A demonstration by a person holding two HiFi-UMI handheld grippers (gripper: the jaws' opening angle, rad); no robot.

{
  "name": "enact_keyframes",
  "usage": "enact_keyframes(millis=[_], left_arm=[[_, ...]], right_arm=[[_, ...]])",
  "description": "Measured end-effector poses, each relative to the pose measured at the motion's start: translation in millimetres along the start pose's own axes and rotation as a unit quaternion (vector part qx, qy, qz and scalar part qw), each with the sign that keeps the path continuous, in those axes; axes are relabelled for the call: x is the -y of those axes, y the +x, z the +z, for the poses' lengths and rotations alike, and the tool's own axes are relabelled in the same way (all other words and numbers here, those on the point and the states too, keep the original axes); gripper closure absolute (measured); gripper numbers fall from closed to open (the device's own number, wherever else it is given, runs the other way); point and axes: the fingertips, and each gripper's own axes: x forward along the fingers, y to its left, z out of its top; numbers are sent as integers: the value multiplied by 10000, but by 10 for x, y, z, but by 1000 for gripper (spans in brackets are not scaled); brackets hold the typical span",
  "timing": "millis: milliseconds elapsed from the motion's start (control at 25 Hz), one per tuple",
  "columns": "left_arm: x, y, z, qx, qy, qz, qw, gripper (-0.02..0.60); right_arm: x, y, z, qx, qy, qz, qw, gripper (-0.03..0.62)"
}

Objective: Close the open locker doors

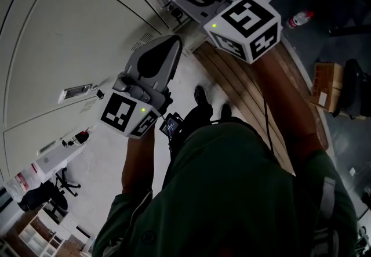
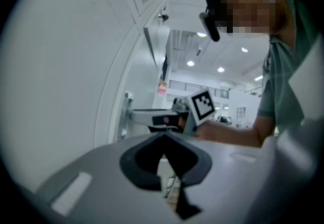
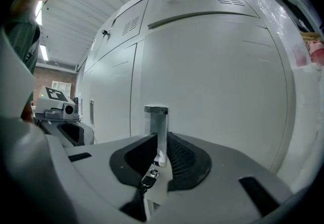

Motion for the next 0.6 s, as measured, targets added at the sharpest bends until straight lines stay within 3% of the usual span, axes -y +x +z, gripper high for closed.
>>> enact_keyframes(millis=[320, 600], left_arm=[[-52, 76, -17, 57, -40, -423, 9991, 580], [14, 154, -31, 74, 7, -827, 9966, 580]], right_arm=[[89, 131, -20, -5, 45, -647, 9979, 566], [25, 80, -32, -53, 152, -884, 9960, 566]])
